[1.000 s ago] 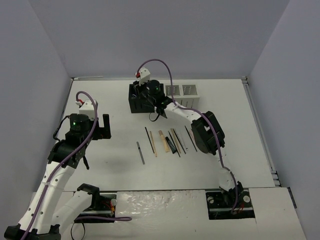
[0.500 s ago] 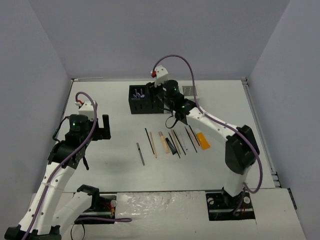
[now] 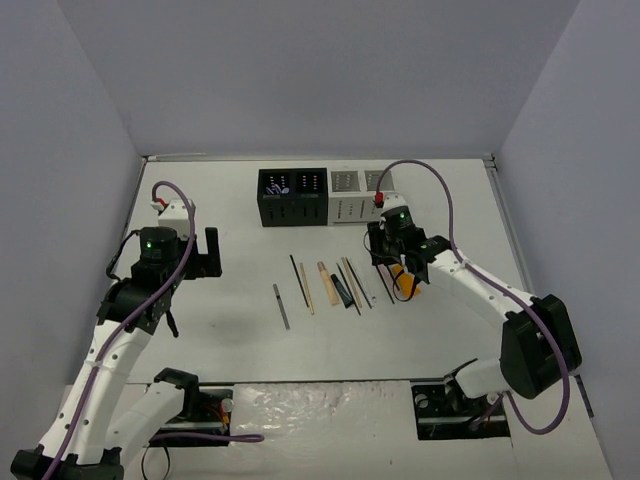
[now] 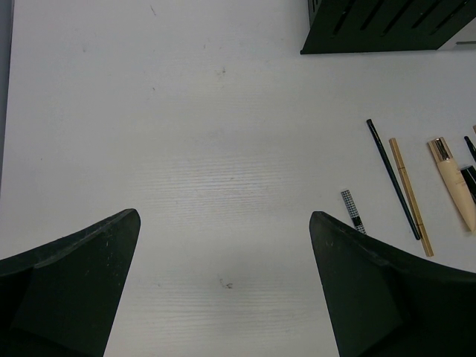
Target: Organize the makeup
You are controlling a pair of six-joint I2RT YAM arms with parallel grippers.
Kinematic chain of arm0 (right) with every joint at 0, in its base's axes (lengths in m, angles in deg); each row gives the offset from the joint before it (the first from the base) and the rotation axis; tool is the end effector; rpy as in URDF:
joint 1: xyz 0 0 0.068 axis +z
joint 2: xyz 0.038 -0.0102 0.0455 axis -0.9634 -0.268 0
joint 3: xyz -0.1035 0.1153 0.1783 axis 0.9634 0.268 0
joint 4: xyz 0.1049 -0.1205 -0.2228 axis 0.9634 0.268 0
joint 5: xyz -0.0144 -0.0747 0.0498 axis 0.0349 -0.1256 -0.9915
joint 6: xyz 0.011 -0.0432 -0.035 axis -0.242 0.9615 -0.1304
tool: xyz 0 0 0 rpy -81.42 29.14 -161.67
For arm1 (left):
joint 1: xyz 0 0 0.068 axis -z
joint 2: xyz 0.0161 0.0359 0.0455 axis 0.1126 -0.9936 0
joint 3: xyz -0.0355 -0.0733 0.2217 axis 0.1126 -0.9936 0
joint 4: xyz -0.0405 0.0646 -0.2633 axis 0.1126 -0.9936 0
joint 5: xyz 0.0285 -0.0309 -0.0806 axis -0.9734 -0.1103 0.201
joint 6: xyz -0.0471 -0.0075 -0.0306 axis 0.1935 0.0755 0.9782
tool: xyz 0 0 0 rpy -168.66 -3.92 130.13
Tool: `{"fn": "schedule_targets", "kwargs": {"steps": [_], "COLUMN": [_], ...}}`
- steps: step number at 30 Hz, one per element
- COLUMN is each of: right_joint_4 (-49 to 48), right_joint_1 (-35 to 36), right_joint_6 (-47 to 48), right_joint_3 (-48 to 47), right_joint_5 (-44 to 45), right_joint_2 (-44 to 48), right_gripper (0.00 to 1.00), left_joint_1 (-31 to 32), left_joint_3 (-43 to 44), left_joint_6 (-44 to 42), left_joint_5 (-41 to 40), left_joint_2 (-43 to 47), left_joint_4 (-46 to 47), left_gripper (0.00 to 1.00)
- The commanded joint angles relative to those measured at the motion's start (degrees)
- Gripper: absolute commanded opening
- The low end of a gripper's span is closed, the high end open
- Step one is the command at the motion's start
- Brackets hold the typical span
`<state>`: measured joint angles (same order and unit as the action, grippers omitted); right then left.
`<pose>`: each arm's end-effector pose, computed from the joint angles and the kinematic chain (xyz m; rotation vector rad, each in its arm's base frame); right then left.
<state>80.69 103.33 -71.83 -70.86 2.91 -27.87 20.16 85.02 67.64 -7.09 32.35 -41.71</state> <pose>0.2958 0.1597 0.2142 -0.2822 2.0958 0.3403 0.2102 -0.0485 0.3196 -0.0038 2.0284 -0.2057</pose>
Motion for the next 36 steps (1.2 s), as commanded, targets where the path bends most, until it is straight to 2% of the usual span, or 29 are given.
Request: {"fn": "schedule_targets", "kwargs": {"steps": [1,9,14,36], "right_joint_4": [3.37,4.25,4.14,3.64], "right_joint_1": [-3.69,-6.37,-6.35,-6.37], "right_joint_6": [-1.65,0.87,3.00,5.47], "right_joint_3": [2.39,0.92,-1.76,-5.06], "right_joint_5": [-5.40,-7.04,-5.77,-5.13], "right_joint_2": [1.47,-6.28,-10.87,-18.80], "right_gripper": [0.38,0.30,0.21,0.22], "left_joint_1": [-0.51,-0.51,-0.51,-0.51], "left_joint_3": [1.77,1.68,1.77,1.77], "left_joint_6": [0.49,0.49,0.31,0.23], "left_joint_5": [0.36,0.34,0.34,0.43], "left_joint_2": [-0.40,-0.75,-0.71,-0.17], "left_joint_4": [3.31,3.13,3.02,2.96], "left_gripper": [0.97,0.97,0.97,0.97]}}
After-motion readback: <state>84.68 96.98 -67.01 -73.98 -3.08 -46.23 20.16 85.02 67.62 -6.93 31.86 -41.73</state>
